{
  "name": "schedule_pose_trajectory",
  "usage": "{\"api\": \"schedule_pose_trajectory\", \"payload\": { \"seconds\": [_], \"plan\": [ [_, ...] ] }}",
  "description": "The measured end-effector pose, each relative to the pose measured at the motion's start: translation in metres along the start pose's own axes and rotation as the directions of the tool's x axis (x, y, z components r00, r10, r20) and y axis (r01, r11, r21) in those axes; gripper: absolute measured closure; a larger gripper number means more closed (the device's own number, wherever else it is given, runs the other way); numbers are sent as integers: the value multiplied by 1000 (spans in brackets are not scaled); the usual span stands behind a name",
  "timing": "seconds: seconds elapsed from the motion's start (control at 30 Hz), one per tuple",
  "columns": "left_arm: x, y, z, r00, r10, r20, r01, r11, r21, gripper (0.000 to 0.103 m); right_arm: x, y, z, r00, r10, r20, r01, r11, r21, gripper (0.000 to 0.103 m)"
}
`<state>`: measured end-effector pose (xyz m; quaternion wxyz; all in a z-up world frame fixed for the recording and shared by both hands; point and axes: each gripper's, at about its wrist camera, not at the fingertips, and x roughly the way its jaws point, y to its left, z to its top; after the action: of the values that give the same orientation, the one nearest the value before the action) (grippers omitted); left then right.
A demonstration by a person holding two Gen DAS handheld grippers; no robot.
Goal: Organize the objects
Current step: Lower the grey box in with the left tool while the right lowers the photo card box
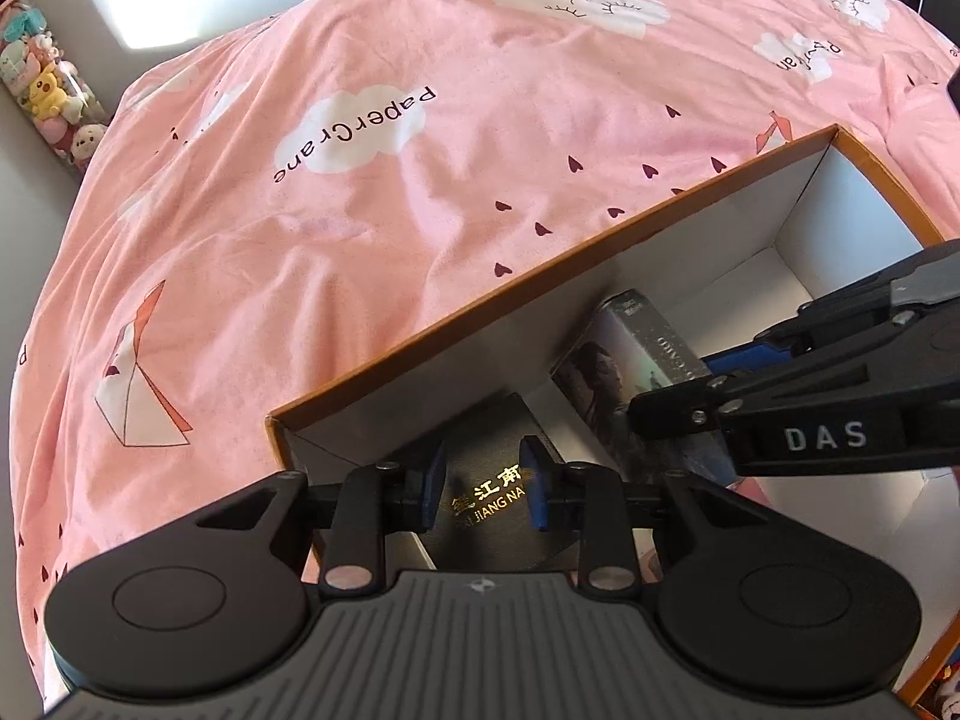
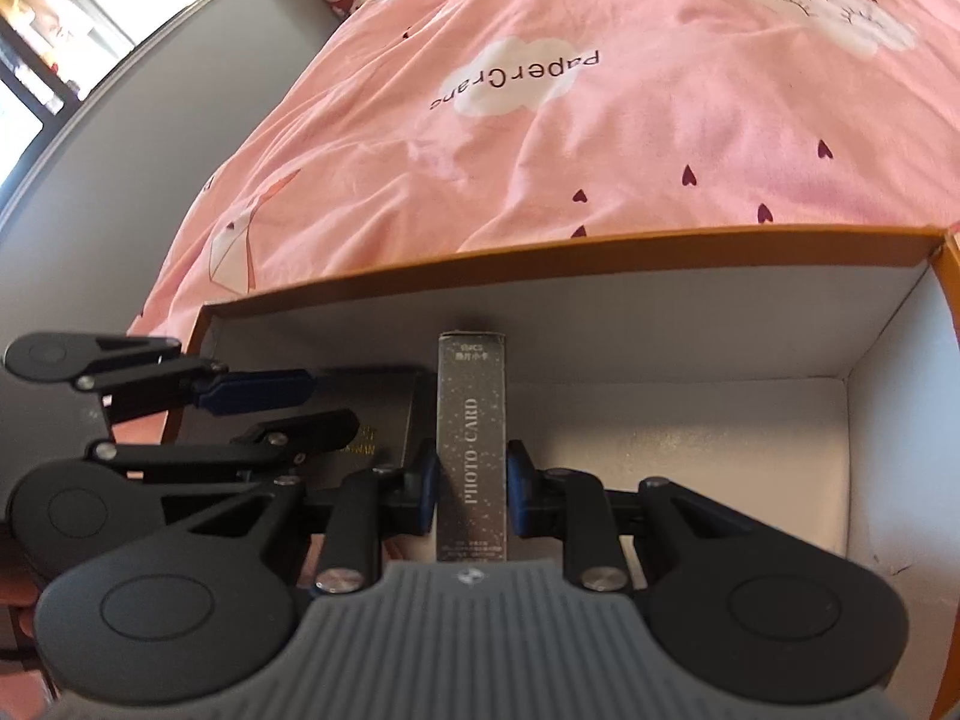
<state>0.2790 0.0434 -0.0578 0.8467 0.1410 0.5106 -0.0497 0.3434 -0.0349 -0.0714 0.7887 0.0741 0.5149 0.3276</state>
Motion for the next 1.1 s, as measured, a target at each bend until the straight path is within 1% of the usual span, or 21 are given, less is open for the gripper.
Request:
{"api": "schedule_pose_trajectory", "payload": {
  "seconds": [0.1,0.2,0.27,0.37,0.43,0.5,0.57,0.73,0.77,0.83,0.97,1.07,1.1],
  "plan": [
    [0,1,-1,1000,-12,-1,12,1000,-21,69,8,-1,2,1000,23,-13,-22,999,32,79],
    [1,-1,-4,1000,2,-1,-2,1000,-20,70,17,-4,2,998,46,-46,-43,997,68,79],
    [1,-1,-5,1000,-8,-4,8,1000,-24,70,23,-5,0,997,35,-69,-30,996,80,79],
    [1,-2,-6,1000,-4,-2,4,1000,-24,70,25,-6,0,997,17,-81,-10,996,85,79],
    [1,-2,-6,1000,-2,-3,2,1000,-24,70,24,-4,1,996,-20,-85,26,997,73,75],
    [1,-2,-6,1000,-3,-3,3,1000,-25,70,24,1,2,992,-95,-87,98,995,28,69],
    [1,-2,-6,1000,-2,-2,2,1000,-27,70,24,4,2,987,-138,-87,138,990,-11,66],
    [2,0,-7,1000,12,-7,-12,1000,-24,70,29,1,3,975,-191,-113,189,982,-27,57],
    [2,0,-8,1000,11,-8,-11,1000,-23,70,31,1,2,973,-198,-118,196,980,-30,57],
    [1,0,-8,1000,12,-6,-12,1000,-20,69,32,0,1,973,-194,-124,191,981,-34,55],
    [0,1,-9,1000,15,-5,-15,1000,-20,69,32,-3,2,973,-193,-124,191,981,-25,56],
    [-1,2,-10,1000,18,-3,-18,1000,-15,69,32,-4,2,979,-164,-123,163,986,-16,65],
    [-1,2,-10,1000,20,-3,-20,1000,-14,70,32,-5,2,981,-150,-124,150,989,-8,70]
  ]
}}
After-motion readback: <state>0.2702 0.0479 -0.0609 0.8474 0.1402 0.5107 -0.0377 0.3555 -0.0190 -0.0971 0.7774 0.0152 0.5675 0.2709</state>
